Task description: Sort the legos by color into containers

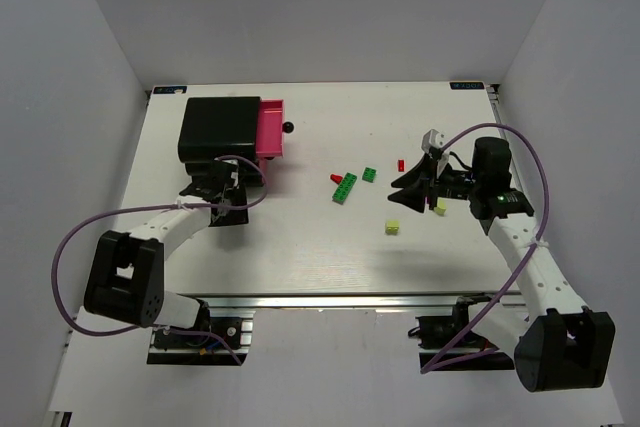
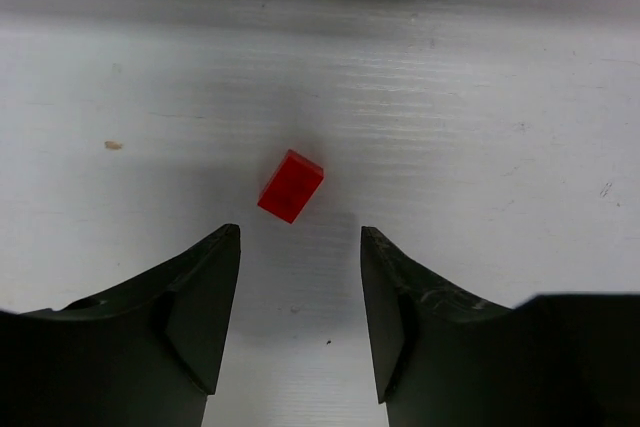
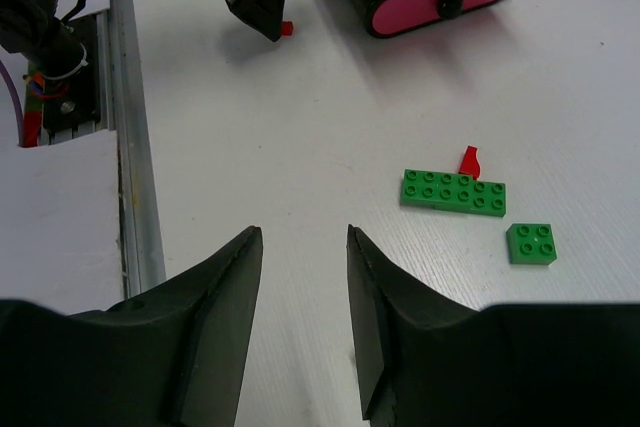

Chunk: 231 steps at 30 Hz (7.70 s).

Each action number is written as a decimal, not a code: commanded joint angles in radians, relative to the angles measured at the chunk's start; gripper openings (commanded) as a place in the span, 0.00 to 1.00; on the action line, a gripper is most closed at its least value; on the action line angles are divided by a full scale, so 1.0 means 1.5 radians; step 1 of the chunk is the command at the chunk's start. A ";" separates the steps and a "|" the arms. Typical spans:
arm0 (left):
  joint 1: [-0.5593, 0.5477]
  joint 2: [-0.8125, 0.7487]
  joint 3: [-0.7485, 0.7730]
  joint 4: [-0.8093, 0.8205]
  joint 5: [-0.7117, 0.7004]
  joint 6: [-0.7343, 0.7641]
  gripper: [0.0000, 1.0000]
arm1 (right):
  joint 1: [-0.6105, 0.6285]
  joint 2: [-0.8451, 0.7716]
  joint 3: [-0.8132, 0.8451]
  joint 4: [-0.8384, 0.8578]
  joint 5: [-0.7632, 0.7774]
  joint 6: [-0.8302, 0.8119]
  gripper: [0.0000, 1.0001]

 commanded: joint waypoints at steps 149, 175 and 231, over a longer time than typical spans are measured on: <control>-0.076 -0.549 -0.034 0.097 0.220 0.143 0.88 | 0.064 0.640 0.421 -0.083 0.711 0.211 0.60; -0.076 -0.559 -0.041 0.099 0.195 0.139 0.88 | 0.133 0.500 0.491 -0.087 0.535 0.092 0.00; -0.182 -0.140 0.143 0.220 0.306 -0.168 0.41 | 0.170 0.216 0.323 0.020 0.411 0.228 0.30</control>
